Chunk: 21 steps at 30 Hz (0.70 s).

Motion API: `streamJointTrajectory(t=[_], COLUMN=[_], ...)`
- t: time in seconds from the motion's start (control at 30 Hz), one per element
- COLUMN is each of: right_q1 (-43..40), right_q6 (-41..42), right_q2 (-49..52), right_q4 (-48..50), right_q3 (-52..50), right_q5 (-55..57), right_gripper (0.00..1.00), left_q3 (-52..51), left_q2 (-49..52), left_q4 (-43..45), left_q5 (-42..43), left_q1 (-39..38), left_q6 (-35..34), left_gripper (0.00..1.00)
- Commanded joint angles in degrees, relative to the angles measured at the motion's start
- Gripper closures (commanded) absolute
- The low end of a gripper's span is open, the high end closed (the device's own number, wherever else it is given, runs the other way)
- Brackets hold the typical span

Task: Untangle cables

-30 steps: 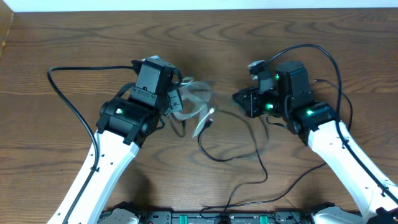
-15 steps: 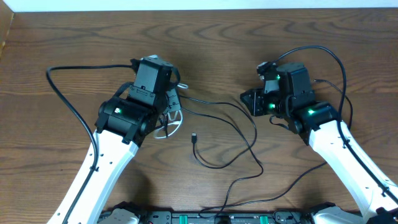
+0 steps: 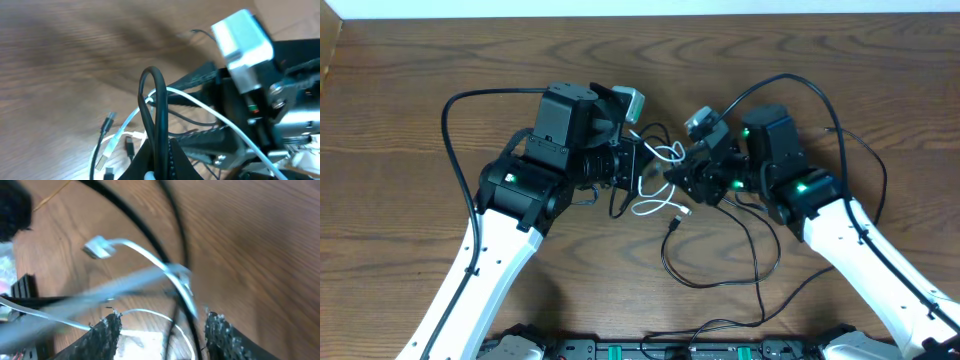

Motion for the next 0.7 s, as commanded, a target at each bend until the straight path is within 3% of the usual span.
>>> streamJointTrajectory(t=[0.0,0.07,0.17,0.33,0.67], right_q1=[0.87,0.87,0.87,0.87,0.85], right_q6=[-2.80,-2.80,-2.78,-2.27,-2.27], right_q2=[-0.04,-0.04,-0.04,-0.04,-0.04], right_q4=[0.68,1.03,1.31,0.70,-4.90], right_q3=[0.15,0.15,0.15,0.15,0.15], right_q5=[-0.98,-0.48,0.22,0.17,1.42], right_gripper=[0.56,0.78,0.98,0.99,0.99], left_q3=[0.61,0.61,0.61,0.61,0.61], left_q2=[-0.13,-0.13,-0.13,-0.13,-0.13], left_q4=[0.63,0.72,0.68,0.83,0.61], left_q5=[6.27,8.04,8.11,0.31,-17.92], left_q1=[0.13,0.13,0.09,0.09,0.09], left_q6=[1.68,1.68,1.70,1.49,-12.28], left_gripper=[0.92,0.92,0.92,0.92,0.92])
